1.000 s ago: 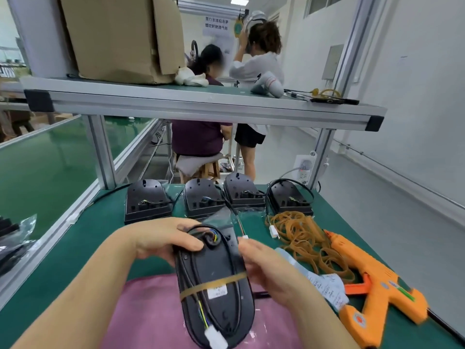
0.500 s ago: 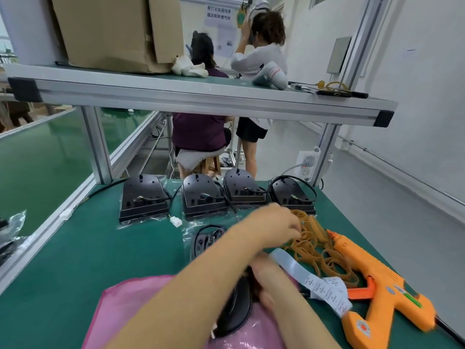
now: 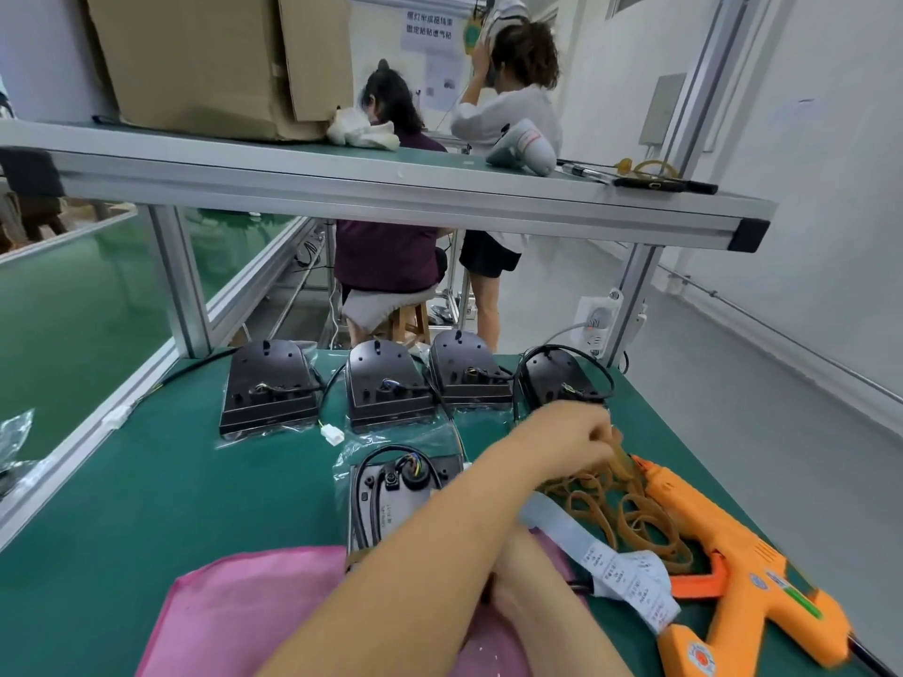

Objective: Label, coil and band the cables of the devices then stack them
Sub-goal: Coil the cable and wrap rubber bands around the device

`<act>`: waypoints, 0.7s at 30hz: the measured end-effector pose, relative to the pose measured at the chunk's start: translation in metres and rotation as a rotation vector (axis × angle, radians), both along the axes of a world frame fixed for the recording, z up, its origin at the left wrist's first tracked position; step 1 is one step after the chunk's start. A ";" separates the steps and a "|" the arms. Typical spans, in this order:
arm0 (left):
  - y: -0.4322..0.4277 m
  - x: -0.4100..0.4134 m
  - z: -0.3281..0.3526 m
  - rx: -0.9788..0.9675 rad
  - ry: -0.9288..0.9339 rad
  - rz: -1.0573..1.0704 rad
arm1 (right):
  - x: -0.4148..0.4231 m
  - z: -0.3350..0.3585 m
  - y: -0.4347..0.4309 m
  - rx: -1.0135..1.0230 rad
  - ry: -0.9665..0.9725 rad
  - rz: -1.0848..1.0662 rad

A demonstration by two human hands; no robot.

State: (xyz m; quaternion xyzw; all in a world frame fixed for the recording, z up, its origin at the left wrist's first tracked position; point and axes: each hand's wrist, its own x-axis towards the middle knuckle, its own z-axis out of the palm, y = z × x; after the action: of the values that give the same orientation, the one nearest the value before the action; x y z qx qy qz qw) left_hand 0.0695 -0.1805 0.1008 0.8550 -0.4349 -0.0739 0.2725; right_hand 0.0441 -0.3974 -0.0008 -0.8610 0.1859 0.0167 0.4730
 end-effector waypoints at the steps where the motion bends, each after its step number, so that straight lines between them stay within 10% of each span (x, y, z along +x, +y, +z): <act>1: 0.008 0.004 0.007 -0.098 0.100 0.041 | 0.002 -0.005 0.024 0.068 0.002 0.037; 7: 0.089 0.043 0.036 -0.391 0.422 0.171 | -0.049 0.012 0.232 0.828 -0.007 0.163; 21: 0.202 0.042 0.010 -0.075 0.918 -0.020 | -0.048 0.036 0.254 0.972 -0.099 0.480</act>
State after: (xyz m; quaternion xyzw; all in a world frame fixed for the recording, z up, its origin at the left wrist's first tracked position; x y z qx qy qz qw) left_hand 0.1117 0.0214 0.1106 0.7191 -0.2800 -0.4318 0.4669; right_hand -0.0040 -0.1433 0.0348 -0.5611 -0.0675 0.1679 0.8078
